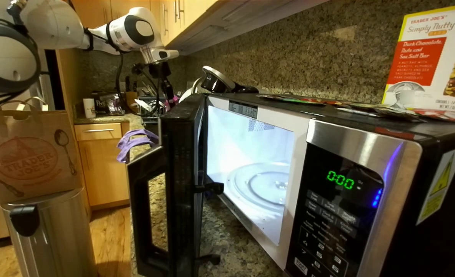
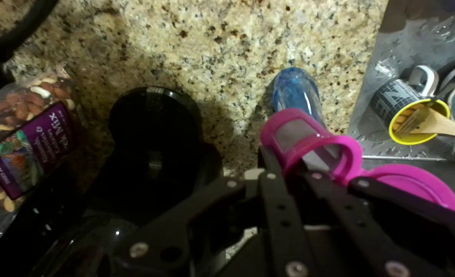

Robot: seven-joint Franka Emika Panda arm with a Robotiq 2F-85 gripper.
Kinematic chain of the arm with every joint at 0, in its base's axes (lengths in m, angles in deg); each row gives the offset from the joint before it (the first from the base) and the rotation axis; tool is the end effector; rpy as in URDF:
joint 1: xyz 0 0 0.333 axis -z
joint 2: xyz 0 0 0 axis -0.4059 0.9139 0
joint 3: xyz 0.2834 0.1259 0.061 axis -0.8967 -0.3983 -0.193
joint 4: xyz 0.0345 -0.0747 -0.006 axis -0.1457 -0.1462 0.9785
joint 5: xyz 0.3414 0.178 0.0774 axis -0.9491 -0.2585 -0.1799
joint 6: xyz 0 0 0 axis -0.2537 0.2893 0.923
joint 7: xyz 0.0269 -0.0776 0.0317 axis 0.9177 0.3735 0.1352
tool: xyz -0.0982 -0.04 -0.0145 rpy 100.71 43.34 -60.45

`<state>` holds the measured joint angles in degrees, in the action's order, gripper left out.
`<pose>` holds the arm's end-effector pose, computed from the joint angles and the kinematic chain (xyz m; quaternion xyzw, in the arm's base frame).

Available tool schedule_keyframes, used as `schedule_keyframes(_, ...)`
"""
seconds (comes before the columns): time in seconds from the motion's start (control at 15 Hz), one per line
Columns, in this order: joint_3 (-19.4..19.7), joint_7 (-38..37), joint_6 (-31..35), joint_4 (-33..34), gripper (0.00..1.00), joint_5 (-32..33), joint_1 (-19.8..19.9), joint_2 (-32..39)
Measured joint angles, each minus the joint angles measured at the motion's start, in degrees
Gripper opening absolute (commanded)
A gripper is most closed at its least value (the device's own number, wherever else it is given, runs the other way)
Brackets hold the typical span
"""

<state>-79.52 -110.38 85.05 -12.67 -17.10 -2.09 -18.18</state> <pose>0.7288 0.3052 0.4660 0.9694 -0.1901 0.1462 0.0525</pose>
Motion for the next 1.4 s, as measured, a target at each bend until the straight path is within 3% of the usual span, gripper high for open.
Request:
schedule_keyframes(0.27,0.0,0.0,-2.2,0.0,0.02,0.0,0.2,0.7)
schedule_keyframes(0.33,-0.1,0.0,-2.1,0.0,0.09,0.0,0.4,1.0)
schedule_keyframes(0.73,-0.2,-0.5,-2.1,0.0,0.09,-0.1,0.9,1.7)
schedule_keyframes(0.8,-0.2,-0.6,-2.1,0.0,0.02,-0.1,0.9,1.7)
schedule_keyframes(0.93,-0.2,-0.4,-2.1,0.0,0.02,-0.1,0.9,1.7)
schedule_keyframes(1.4,-1.5,0.5,-5.5,-0.2,0.02,-0.3,-3.2,6.6)
